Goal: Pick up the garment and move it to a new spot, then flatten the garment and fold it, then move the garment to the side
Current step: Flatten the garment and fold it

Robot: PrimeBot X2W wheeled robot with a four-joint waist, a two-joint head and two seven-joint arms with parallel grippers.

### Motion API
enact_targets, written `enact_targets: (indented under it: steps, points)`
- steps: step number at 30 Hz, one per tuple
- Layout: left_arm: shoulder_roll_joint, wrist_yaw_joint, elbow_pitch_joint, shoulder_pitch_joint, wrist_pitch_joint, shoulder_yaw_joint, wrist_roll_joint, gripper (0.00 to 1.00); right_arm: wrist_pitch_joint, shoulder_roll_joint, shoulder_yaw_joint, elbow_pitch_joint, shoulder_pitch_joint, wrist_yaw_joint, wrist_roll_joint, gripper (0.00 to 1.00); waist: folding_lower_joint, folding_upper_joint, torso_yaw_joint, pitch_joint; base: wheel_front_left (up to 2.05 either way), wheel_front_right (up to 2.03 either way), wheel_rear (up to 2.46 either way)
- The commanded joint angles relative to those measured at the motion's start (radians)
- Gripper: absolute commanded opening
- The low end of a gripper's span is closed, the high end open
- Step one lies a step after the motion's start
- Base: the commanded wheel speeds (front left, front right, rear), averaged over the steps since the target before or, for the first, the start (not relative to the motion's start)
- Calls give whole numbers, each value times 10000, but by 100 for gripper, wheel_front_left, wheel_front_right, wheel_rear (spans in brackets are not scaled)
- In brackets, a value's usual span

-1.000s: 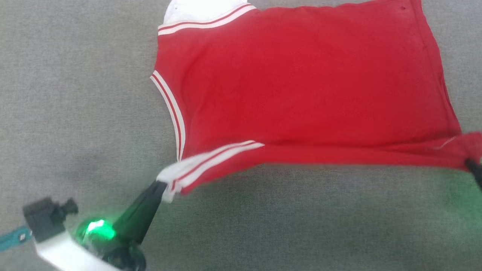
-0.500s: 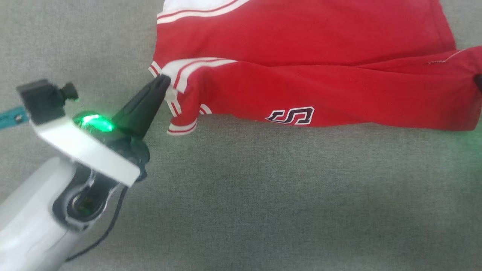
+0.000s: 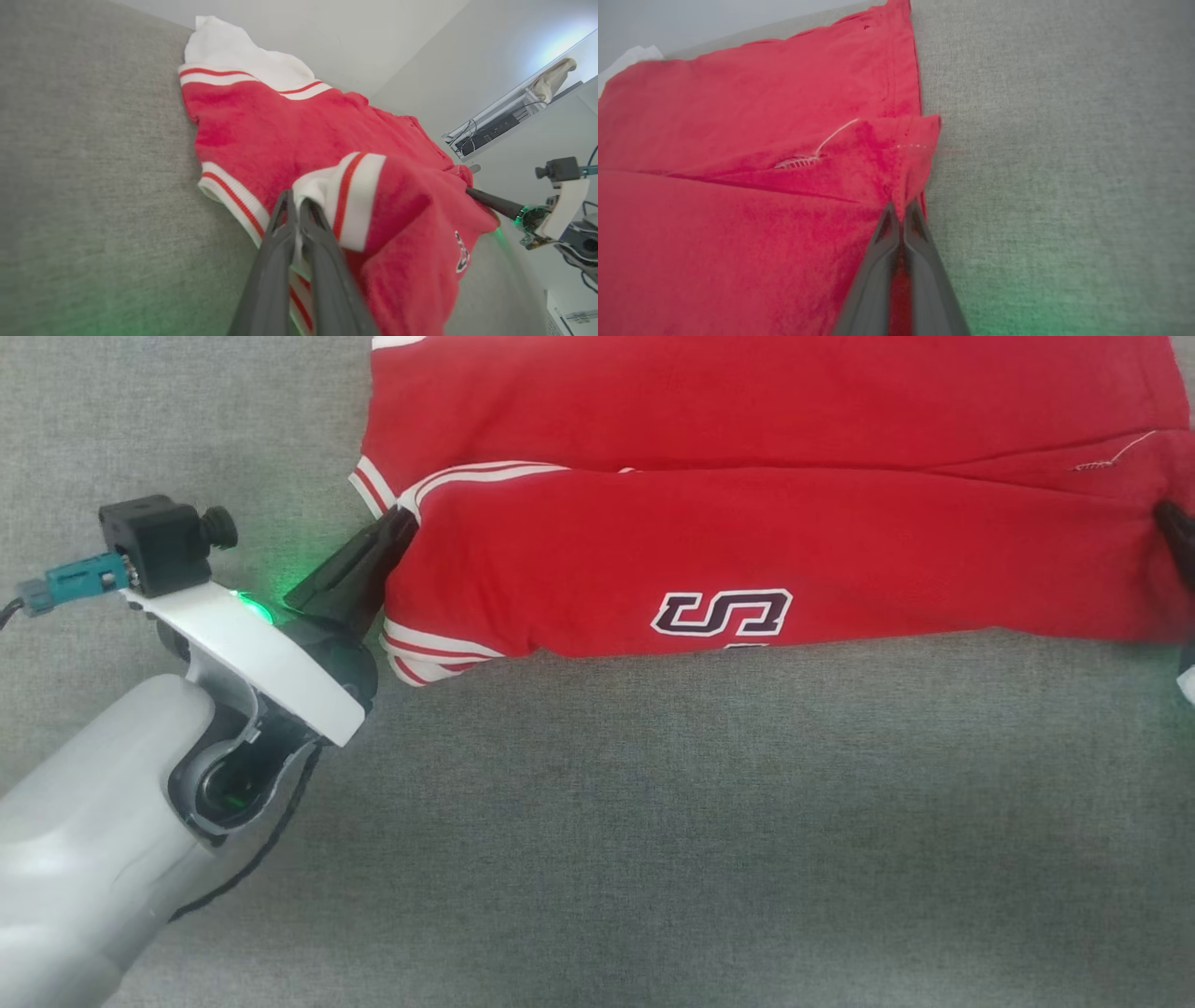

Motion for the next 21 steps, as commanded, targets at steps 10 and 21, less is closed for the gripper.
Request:
enact_targets:
  steps: [10,21]
  points:
    - [1370,24,215,-938,373,-1180,851,100,-999,-286,145,125,427,4,-166,100,0,0,-16,-1064,0,0,0]
    - [1989,1031,-1135,-1314,4706,-2016,-802,100,-1024,-295,99,-56,536,4,-190,100,0,0,-196,-1684,0,0,0]
